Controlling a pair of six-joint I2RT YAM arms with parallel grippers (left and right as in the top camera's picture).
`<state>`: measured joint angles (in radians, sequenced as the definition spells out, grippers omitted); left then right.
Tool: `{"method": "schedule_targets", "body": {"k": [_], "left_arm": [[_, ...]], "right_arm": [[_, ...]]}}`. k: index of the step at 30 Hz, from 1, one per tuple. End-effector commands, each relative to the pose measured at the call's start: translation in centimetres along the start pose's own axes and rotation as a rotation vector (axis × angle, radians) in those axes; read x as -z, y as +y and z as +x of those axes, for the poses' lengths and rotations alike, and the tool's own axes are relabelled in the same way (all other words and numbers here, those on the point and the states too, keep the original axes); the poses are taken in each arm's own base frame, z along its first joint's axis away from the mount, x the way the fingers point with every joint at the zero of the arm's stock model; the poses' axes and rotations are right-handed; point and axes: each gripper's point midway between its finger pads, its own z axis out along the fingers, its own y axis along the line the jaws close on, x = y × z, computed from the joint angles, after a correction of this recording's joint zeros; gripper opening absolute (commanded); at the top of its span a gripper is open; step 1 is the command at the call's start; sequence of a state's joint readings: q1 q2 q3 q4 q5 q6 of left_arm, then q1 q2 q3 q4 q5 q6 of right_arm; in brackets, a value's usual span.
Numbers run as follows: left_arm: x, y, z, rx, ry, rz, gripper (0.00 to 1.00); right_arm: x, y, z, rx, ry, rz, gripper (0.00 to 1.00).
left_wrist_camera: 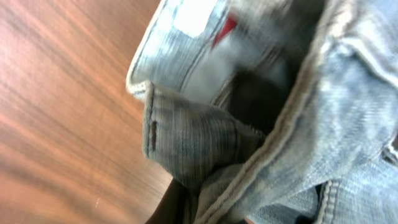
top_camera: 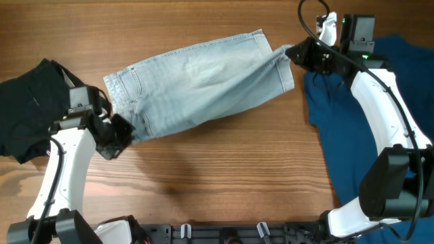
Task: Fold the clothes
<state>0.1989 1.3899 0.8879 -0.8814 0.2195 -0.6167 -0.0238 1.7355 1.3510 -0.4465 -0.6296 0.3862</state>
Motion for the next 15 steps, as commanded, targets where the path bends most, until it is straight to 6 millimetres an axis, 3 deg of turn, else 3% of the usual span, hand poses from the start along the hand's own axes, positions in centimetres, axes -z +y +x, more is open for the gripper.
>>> {"method": "schedule_targets", "body": {"k": [1,6,9,12,15], "left_arm": [[1.1,-1.3,-3.0,0.04,-0.097,0.092,0.04],[1.9,-3.4,-5.9,0.011,-0.21,0.185,0.1],[2.1,-3.9,-6.4,0.002,-0.233,0.208,0.13],[1.5,-3.3,-3.7,0.02,-0.105,0.196,0.12],[1.1,-0.3,1.4,0.063,0.106,0.082,0.09]], "right_arm": [[-0.4,2.1,-1.0,0.006,-0.027,-0.062,0.06],[-1.7,2.3,-1.9,-0.007,-0.102,0.03,0.06],[-2.3,1.6,-1.8,-0.053,-0.103,0.061,0.05],[-2.1,1.1,-0.8,-0.047,-0.062,0.082,0.05],[-0.9,0.8,0.7,-0.014,-0.007,0.115,0.06]]}}
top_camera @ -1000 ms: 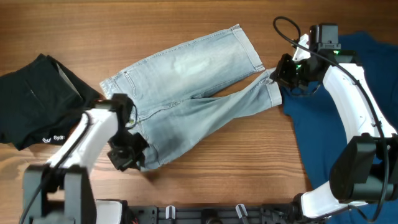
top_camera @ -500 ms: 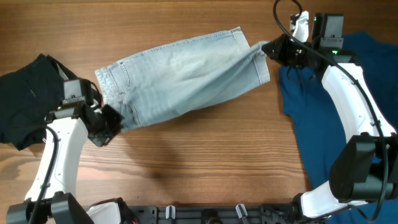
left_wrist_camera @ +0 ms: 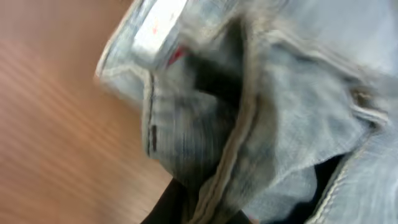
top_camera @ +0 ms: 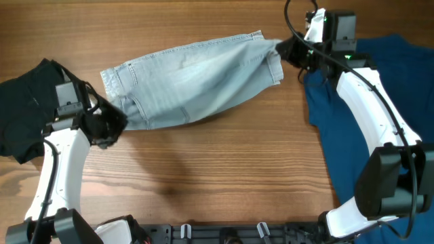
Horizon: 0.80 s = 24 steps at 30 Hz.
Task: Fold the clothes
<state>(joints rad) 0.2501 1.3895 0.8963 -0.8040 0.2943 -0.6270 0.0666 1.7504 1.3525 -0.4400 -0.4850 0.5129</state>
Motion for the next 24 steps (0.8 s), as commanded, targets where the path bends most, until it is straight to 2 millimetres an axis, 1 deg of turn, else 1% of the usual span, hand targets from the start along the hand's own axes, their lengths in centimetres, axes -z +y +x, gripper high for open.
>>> {"method": "schedule_targets", "body": {"k": [1,2,3,4,5,7,10,12,15,18,19,20,24], "left_arm": [[1.1,2.6,5.2,0.032,0.217,-0.091,0.09],[1.7,4.0,6.8,0.024,0.282,-0.15,0.12],[2.3,5.1,7.9,0.019,0.328,-0.199,0.17],[3.0,6.2,9.0,0.01,0.374,-0.255,0.3],[3.3,6.8,9.4,-0.005,0.391,-0.283,0.4],[3.6,7.1,9.8,-0.04,0.413,-0.29,0.45],[3.2,6.4,9.9,-0.066,0.411,-0.261,0.47],[2.5,4.7,10.2,-0.153,0.413,-0.198,0.47],[1.8,2.8,10.5,-0.28,0.371,-0.169,0.46],[1.9,2.2,9.4,-0.47,0.232,-0.284,0.46],[1.6,1.8,9.5,-0.575,0.176,-0.34,0.46],[1.2,1.3,10.4,-0.653,0.167,-0.36,0.46],[-0.1,0.7,13.2,-0.785,0.177,-0.426,0.48]], "right_arm": [[2.1,-0.3,0.2,0.065,0.01,0.047,0.06],[2.8,-0.9,0.5,0.059,0.018,0.082,0.05],[3.8,-1.8,0.9,0.053,0.024,0.138,0.06],[5.2,-3.0,1.3,0.045,0.024,0.214,0.06],[6.3,-3.7,1.6,0.035,0.021,0.266,0.06],[7.9,-4.3,2.0,0.045,0.022,0.316,0.07],[8.3,-3.4,2.5,0.098,0.041,0.283,0.12],[8.4,-3.5,2.7,0.094,0.052,0.287,0.13],[8.4,-3.6,2.8,0.093,0.053,0.288,0.13],[8.4,-3.6,2.7,0.083,0.051,0.291,0.13],[8.4,-3.6,2.7,0.083,0.051,0.291,0.14],[8.4,-3.6,2.7,0.082,0.051,0.291,0.14],[8.4,-3.6,2.8,0.066,0.049,0.292,0.14]]}}
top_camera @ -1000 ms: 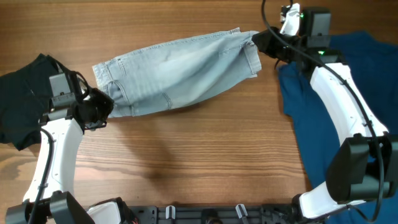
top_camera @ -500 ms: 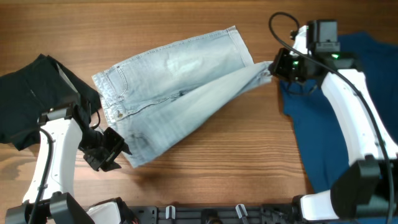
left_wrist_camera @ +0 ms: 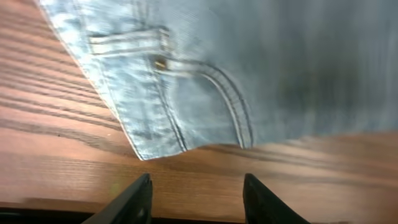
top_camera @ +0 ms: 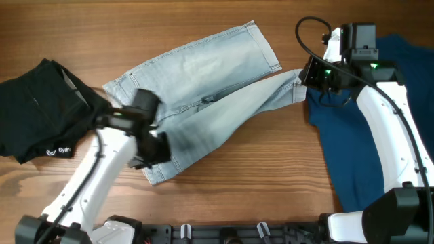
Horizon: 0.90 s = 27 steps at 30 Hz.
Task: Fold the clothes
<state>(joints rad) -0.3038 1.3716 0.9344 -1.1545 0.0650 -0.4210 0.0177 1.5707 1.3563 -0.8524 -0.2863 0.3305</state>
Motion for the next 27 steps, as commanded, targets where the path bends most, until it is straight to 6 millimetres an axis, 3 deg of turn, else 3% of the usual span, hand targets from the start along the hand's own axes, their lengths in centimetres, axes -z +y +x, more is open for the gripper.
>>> {"method": "schedule_targets", "body": {"k": [1,5,10,12,20,23,27], "left_arm": [[-0.9,-1.3,0.1,-0.107,-0.027,-0.114,0.49],[-3.5,-2.8,0.4,-0.18,0.024,-0.158,0.55],[-7.4,-2.7,1.5,-0.2,0.168,-0.232,0.54],[-8.3,-2.7,1.2,-0.233,0.149,-0.273,0.54],[-8.4,-3.7,2.4,-0.347,0.158,-0.283,0.48],[-8.2,-4.1,2.9,-0.387,0.155,-0.285,0.47],[-6.4,-4.2,2.1,-0.292,0.092,-0.238,0.46]], "right_arm": [[1.0,0.0,-0.9,-0.009,-0.041,0.01,0.14],[1.0,0.0,-0.9,-0.011,-0.042,0.014,0.14],[1.0,-0.1,-1.0,-0.032,-0.047,0.015,0.15],[1.0,-0.1,-1.0,-0.033,-0.047,0.016,0.15],[1.0,-0.4,-0.9,-0.033,-0.043,0.034,0.18],[0.8,-2.0,0.7,-0.053,0.012,0.111,0.36],[-1.6,-4.1,4.3,-0.089,0.143,0.164,0.46]]}}
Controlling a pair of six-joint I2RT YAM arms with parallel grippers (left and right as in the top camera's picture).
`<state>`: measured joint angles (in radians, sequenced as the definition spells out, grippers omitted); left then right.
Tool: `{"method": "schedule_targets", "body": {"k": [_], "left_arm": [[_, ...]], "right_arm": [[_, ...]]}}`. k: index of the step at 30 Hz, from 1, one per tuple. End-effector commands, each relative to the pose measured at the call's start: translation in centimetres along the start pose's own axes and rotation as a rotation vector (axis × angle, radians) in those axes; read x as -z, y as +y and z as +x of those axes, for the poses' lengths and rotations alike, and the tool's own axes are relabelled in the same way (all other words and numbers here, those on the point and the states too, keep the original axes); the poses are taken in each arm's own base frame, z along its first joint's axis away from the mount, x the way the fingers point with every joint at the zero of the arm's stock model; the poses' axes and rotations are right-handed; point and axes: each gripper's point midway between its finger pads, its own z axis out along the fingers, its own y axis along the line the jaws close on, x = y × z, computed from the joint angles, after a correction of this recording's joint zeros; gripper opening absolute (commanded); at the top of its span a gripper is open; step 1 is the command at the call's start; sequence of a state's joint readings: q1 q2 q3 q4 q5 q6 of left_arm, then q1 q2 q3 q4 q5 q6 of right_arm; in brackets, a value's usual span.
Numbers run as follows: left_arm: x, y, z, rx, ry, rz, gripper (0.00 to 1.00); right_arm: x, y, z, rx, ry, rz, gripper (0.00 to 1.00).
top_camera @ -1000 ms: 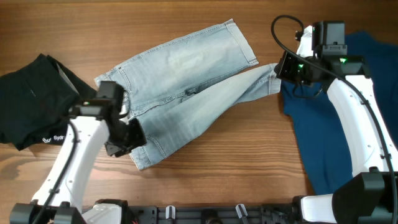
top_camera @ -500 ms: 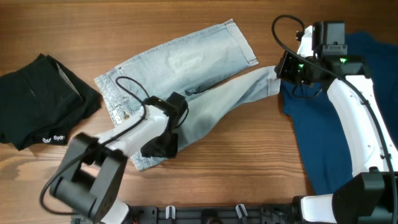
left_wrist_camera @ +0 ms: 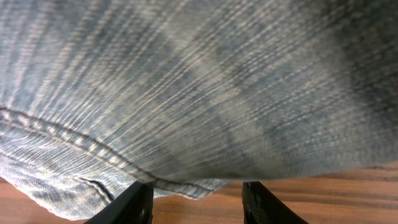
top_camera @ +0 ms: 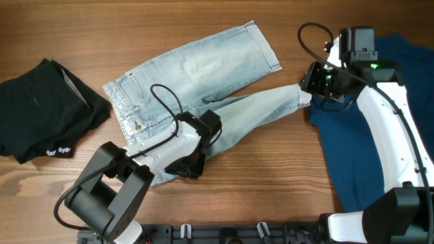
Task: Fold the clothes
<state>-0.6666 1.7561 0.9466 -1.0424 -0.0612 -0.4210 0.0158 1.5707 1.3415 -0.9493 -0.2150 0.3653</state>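
Observation:
Light blue jeans lie spread on the wooden table, one leg running to the upper right, the other towards the right. My left gripper hangs low over the lower edge of the jeans near the thigh. In the left wrist view denim fills the frame, and the left gripper is open with bare wood between its fingers. My right gripper sits at the hem of the lower leg and appears shut on it; its fingertips are hidden under its body.
A folded black garment lies at the left edge. A dark blue garment covers the right side under my right arm. A black cable from the left arm loops over the jeans.
My left gripper has moved right from the waistband corner to the lower edge of the thigh, still open. The lower leg's hem and my right gripper have shifted slightly down.
Both grippers first held the doubled-over jeans stretched between them, left at the waist, right at the hems. They then moved it up the table. Later the jeans lay opened out with legs apart and the left gripper open; now it hovers farther right.

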Motion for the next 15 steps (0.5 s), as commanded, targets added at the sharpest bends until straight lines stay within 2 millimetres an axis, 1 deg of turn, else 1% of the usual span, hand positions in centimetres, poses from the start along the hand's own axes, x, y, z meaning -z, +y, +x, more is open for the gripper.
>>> {"method": "schedule_targets", "body": {"k": [1,2,4,5,6,7,8,9,12,13,15], "left_arm": [[2.2,1.0,-0.4,0.112,-0.061,0.047,0.46],[2.9,1.8,-0.3,0.176,-0.07,0.061,0.48],[3.8,3.4,0.1,0.312,-0.067,0.08,0.5],[4.1,3.7,0.3,0.38,-0.054,0.109,0.5],[4.2,3.6,0.5,0.414,-0.037,0.144,0.49],[4.1,3.7,0.8,0.468,-0.017,0.156,0.47],[3.8,3.8,1.5,0.56,0.025,0.155,0.46],[2.9,4.0,3.0,0.657,0.085,0.126,0.46],[1.7,4.7,5.8,0.811,0.181,0.047,0.42],[1.6,4.9,6.3,0.849,0.197,0.033,0.42],[1.4,5.0,6.6,0.922,0.203,0.014,0.47]], "right_arm": [[-2.6,-2.3,2.4,-0.03,0.093,0.071,0.48],[-3.3,-2.6,2.9,-0.032,0.115,0.08,0.48],[-4.0,-3.0,3.4,-0.03,0.143,0.093,0.48],[-4.0,-3.1,3.5,-0.028,0.151,0.096,0.47],[-4.0,-3.1,3.6,-0.028,0.153,0.096,0.47],[-4.0,-3.2,3.5,-0.024,0.152,0.096,0.47],[-3.9,-3.6,3.4,-0.034,0.153,0.099,0.47],[-3.8,-4.1,3.4,-0.049,0.158,0.102,0.47],[-3.3,-5.9,3.5,-0.098,0.175,0.122,0.47],[-3.1,-6.1,3.5,-0.093,0.18,0.108,0.47],[-2.9,-6.3,3.6,-0.109,0.191,0.082,0.47]]}}
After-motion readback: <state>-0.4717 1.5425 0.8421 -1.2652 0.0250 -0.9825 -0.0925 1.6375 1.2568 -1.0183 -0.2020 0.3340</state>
